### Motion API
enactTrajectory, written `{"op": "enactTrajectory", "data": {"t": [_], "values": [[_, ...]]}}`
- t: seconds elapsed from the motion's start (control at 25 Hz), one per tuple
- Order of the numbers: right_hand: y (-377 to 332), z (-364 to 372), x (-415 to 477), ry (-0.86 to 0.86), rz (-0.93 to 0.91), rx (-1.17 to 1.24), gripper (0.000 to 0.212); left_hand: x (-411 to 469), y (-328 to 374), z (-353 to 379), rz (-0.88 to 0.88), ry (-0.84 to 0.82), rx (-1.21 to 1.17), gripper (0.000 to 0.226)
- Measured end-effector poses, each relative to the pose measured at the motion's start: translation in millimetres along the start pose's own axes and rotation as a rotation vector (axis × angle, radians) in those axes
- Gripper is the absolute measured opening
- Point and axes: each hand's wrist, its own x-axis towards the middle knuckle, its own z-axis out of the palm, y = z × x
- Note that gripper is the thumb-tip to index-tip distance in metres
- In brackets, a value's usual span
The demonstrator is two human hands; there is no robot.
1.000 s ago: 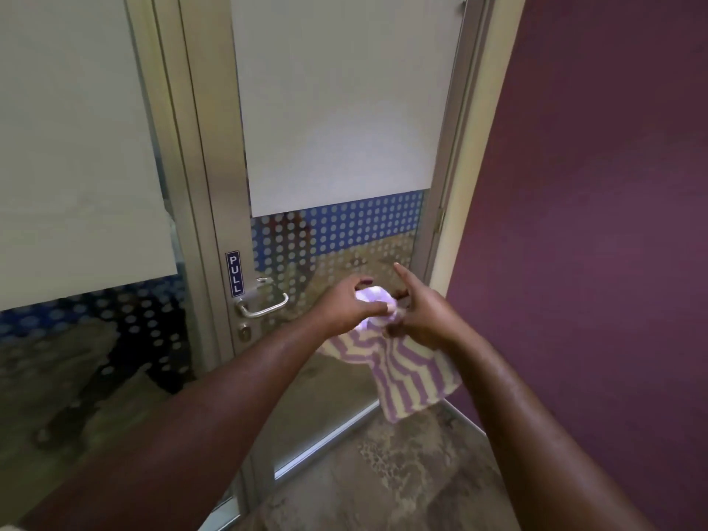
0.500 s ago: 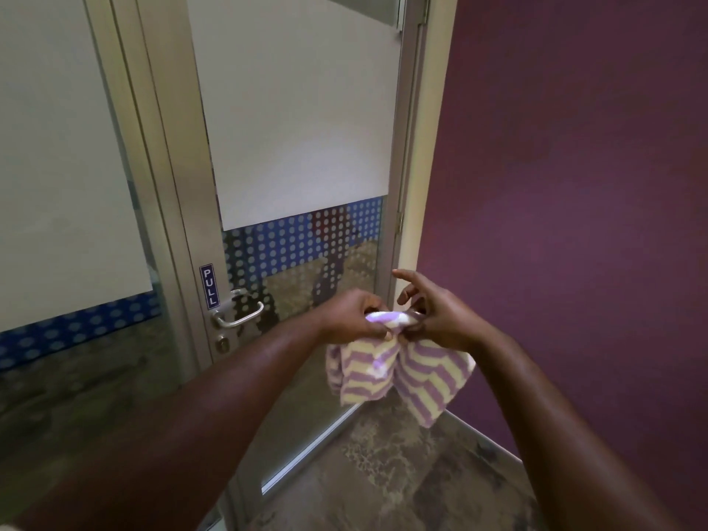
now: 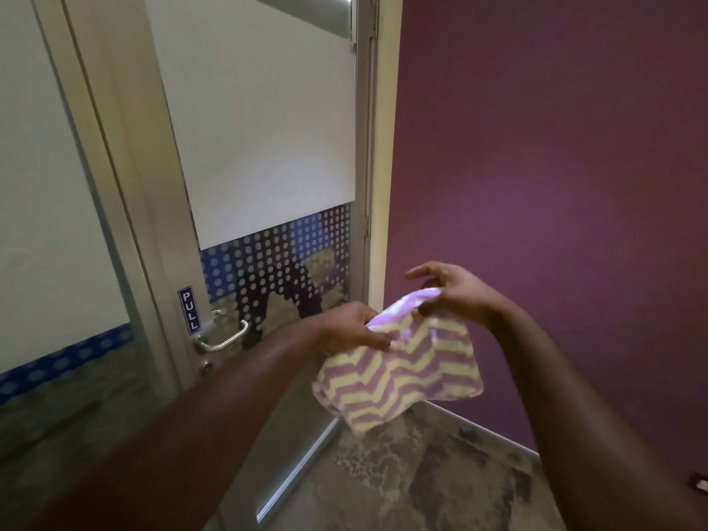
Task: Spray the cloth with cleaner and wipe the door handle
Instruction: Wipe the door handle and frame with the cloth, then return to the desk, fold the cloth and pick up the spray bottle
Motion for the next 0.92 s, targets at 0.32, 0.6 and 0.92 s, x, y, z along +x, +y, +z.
{"op": "enactTrajectory", "data": {"t": [0.32, 0.6, 0.92], "values": [[70, 49, -84, 0.341, 0.368, 0.956, 0.078, -5, 4, 25, 0.059, 0.025, -0.645, 0.044], [94, 95, -155, 0.213, 0.243, 1.379, 0.090, -6, 33, 73, 0.101, -0.177, -0.898, 0.044], [86, 42, -212, 0.895, 0.249, 1.012, 0.082, -9, 80, 134, 0.107, 0.053, -0.789, 0.040]]}}
